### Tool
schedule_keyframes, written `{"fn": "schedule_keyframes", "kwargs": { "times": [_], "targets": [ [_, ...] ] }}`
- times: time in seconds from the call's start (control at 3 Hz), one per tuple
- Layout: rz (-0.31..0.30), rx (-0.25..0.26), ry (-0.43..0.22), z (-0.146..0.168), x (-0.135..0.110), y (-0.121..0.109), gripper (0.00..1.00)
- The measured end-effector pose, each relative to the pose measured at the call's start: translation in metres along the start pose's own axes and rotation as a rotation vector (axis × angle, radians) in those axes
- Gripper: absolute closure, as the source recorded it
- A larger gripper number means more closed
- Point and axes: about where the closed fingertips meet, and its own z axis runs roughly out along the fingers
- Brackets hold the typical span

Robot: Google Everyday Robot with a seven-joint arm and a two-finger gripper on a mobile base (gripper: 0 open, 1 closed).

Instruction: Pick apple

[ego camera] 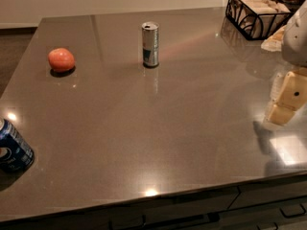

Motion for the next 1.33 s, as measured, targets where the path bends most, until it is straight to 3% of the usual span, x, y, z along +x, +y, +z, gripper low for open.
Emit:
{"fn": "schedule_keyframes", "kwargs": {
  "times": [0.33,0.67,1.0,1.33],
  "targets": [
    [0.0,0.0,0.0,0.0,0.0,0.0,0.0],
    [-0.015,0.008,-0.055,0.005,-0.019,-0.008,0.0],
    [-0.051,0.01,-0.114,0.028,-0.063,-0.022,0.0],
    [-0.078,0.003,-0.188,0.058,-0.121,-0.033,0.0]
  ]
}}
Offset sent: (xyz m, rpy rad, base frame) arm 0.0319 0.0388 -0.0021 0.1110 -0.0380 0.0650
